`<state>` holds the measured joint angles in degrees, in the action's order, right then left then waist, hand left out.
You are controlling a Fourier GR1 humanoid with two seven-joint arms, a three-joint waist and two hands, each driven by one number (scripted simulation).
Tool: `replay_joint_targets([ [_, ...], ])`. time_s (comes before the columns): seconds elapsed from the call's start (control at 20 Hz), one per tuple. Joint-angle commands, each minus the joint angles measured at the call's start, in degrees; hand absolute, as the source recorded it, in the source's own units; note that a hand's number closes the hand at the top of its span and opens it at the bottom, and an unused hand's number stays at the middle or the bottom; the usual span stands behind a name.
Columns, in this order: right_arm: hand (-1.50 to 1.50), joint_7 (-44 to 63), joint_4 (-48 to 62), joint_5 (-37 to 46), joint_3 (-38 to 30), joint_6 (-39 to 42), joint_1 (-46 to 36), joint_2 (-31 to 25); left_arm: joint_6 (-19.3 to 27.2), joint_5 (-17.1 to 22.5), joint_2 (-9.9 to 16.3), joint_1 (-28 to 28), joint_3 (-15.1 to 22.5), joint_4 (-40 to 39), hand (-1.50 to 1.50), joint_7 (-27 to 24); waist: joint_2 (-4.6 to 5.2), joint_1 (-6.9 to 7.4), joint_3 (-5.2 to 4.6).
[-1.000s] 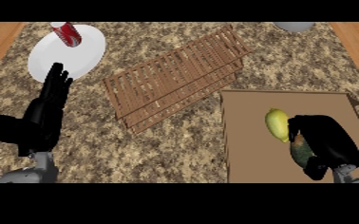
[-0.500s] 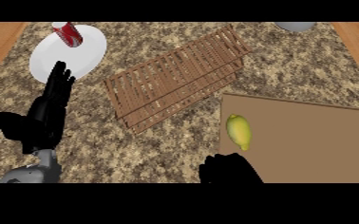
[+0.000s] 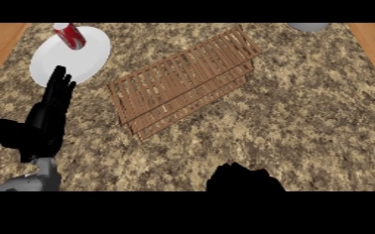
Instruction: Pick the squash from the tray and place it in the tiered shelf
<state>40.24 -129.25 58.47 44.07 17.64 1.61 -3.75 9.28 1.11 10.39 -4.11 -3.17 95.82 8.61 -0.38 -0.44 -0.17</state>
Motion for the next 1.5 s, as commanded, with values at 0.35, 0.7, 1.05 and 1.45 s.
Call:
replay_joint_targets([
  [0.35, 1.5, 28.1, -7.6, -7.3, -3.8, 4.1, -25.6, 3.7, -1.0, -0.2, -0.2, 1.4, 0.7, 2.4, 0.0, 0.9, 0.26, 1.18, 0.08],
  [0.7, 1.5, 27.9, -0.4, -14.5, -17.0, 2.2, -36.6, 3.7, -0.5, -1.0, -0.7, -0.7, 0.6, 0.8, 0.0, 2.1, 0.3, 0.8, 0.13],
  [1.05, 1.5, 12.1, 16.7, -12.1, -22.7, -8.5, -36.1, 3.7, -1.6, -0.1, -1.0, 1.1, -0.4, 2.5, 0.0, 1.1, 0.4, 0.91, 0.16],
  [1.45, 1.5, 3.9, 32.8, -13.8, -25.0, -22.2, -42.6, 3.7, 0.1, -3.1, -3.1, -0.1, 1.7, 1.5, 0.0, 1.3, 0.4, 1.01, 0.17],
])
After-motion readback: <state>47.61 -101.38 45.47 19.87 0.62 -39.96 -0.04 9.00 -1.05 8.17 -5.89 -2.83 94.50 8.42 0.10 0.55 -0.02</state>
